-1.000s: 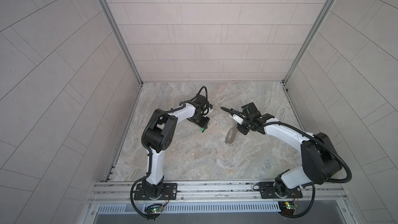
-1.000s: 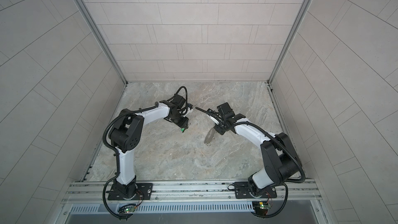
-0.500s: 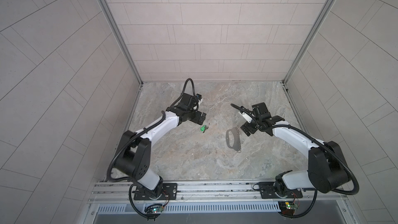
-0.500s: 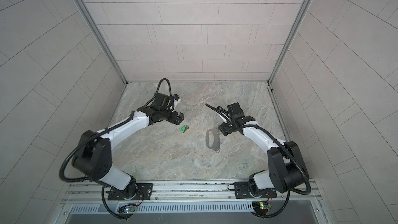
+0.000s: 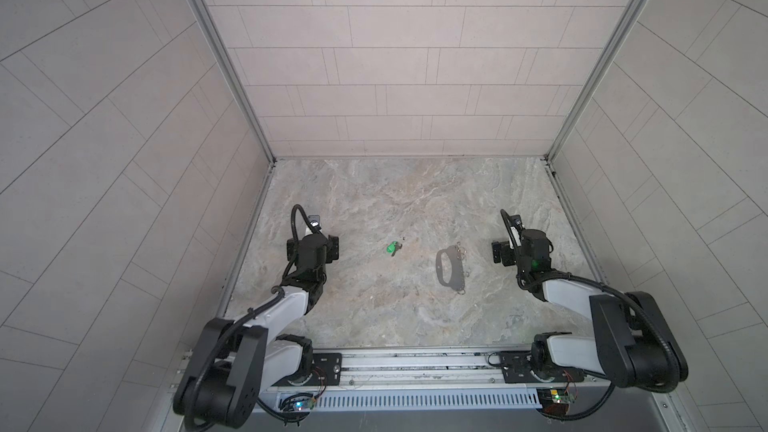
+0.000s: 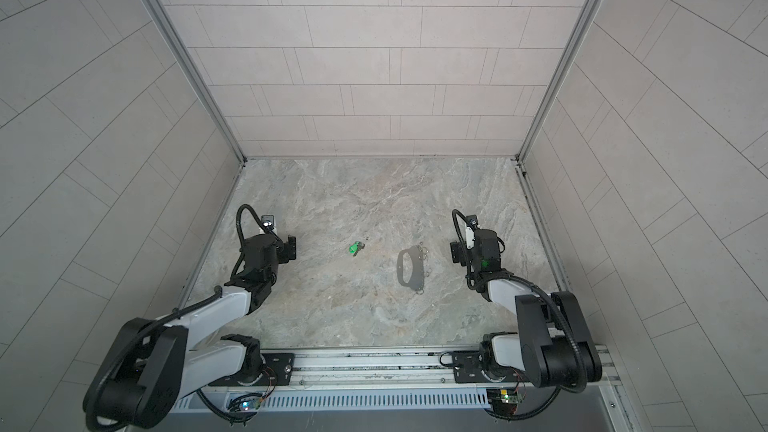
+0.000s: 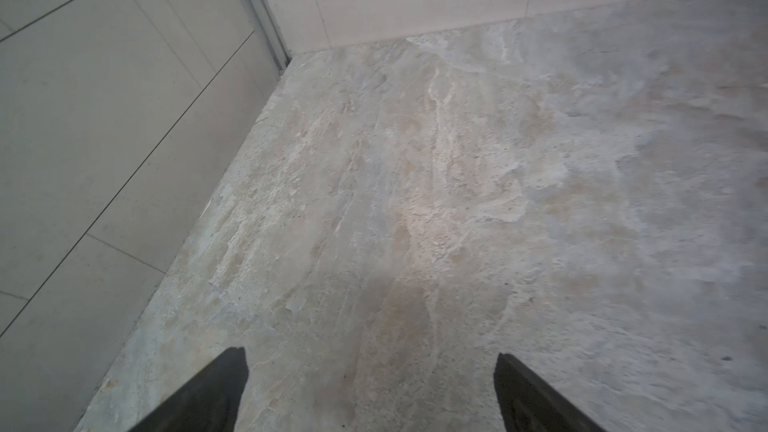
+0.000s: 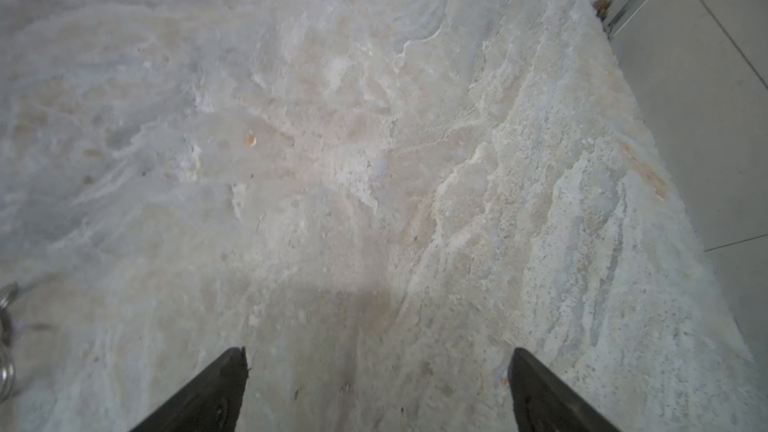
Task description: Remove the keys from the keyring
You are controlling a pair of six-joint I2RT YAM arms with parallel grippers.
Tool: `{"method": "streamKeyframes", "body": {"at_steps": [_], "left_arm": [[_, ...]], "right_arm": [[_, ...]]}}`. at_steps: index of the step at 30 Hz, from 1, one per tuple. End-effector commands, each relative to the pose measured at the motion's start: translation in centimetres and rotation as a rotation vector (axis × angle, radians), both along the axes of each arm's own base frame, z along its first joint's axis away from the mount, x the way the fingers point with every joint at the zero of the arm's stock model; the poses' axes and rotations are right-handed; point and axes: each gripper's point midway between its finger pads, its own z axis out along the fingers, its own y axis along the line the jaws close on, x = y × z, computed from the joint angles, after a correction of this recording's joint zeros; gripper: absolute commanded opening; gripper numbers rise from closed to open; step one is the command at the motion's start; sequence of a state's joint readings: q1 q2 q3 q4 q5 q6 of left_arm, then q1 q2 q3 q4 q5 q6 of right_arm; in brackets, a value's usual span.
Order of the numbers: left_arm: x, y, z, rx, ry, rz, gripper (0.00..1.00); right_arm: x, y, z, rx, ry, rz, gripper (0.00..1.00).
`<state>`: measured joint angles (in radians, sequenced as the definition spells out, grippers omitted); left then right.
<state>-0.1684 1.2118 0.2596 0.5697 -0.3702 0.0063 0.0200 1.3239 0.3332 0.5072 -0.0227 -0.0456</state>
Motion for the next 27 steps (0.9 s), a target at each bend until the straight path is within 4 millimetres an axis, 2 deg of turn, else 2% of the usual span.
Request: {"method": "streamKeyframes", "body": {"at_steps": [1, 2, 4, 5, 7, 10, 15, 16, 19, 27], "left_arm": [[1.9, 1.2, 3.5, -0.061, -0.28, 0.062, 1.0], [2.4, 0.7, 3.1, -0.048, -0.28, 0.034, 1.0], [3.0, 0.4, 1.7, -0.052, -0.259, 0.004, 1.0], [3.3, 0.3, 0.7, -0.053, -0.239, 0.006, 1.0], [4.1, 0.2, 0.9, -0.033, -0.275, -0.006, 1.0], [4.1, 0.7, 0.5, -0.04, -0.204, 0.033, 1.0], [4.4, 1.1, -0.2, -0.024, -0.187, 0.059, 1.0], [5.1, 1.0, 0.4, -0.032, -0.185, 0.061, 1.0], [5.7, 0.8, 0.4, -0.021, -0.179, 0.045, 1.0], [5.7, 0.7, 0.3, -0.022, -0.169, 0.04, 1.0]], "right_arm": [[3.0, -0.1, 3.2, 0.047, -0.209, -0.031, 1.0], [3.2, 0.2, 2.5, 0.046, -0.214, -0.012, 0.99], [4.0, 1.3, 2.5, 0.024, -0.207, 0.062, 1.0], [4.0, 1.0, 2.4, 0.035, -0.163, 0.04, 1.0], [4.0, 1.2, 2.2, 0.024, -0.186, 0.059, 1.0], [4.0, 1.2, 2.2, 0.032, -0.175, 0.05, 1.0], [4.4, 0.6, 1.9, 0.067, -0.134, 0.025, 1.0], [4.6, 0.6, 2.0, 0.069, -0.144, 0.028, 1.0], [4.5, 0.6, 1.9, 0.068, -0.137, 0.027, 1.0], [4.6, 0.6, 1.9, 0.069, -0.135, 0.027, 1.0]]}}
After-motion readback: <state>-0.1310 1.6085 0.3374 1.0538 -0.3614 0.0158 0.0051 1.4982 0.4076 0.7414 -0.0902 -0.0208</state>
